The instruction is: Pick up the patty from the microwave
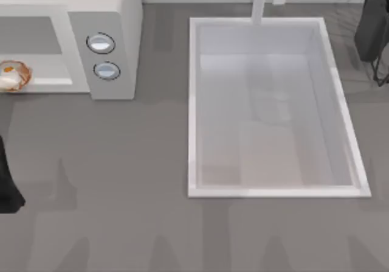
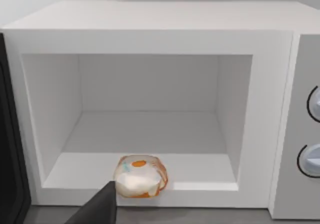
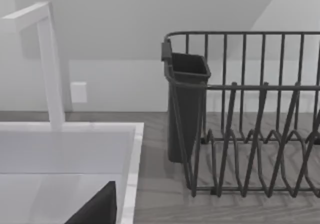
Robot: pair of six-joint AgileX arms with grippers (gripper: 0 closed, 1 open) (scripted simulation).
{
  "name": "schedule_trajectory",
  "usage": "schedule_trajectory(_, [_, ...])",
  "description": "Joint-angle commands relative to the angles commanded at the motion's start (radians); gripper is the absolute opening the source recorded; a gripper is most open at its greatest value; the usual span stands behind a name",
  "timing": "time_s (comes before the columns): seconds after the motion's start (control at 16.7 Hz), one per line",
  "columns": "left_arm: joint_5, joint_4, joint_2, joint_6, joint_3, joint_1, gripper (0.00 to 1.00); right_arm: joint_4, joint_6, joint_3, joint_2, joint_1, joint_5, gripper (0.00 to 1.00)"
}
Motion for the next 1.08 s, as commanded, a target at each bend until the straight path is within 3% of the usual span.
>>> schedule_trajectory(0.24, [0.003, 0.019, 0.030, 0.001, 0.013, 0.002, 1.00, 0.000, 0.000, 0.000, 0.000, 0.000, 0.000, 1.00])
schedule_trajectory(0.48, [0.020, 0.132, 0.216, 0.008, 0.087, 0.017, 1.00, 0.000, 0.000, 0.000, 0.000, 0.000, 0.000, 1.00])
schedule_trajectory(1.08, [0.100, 0.660, 1.229, 0.040, 0.434, 0.083, 1.00, 0.000, 0.000, 0.000, 0.000, 0.000, 0.000, 1.00])
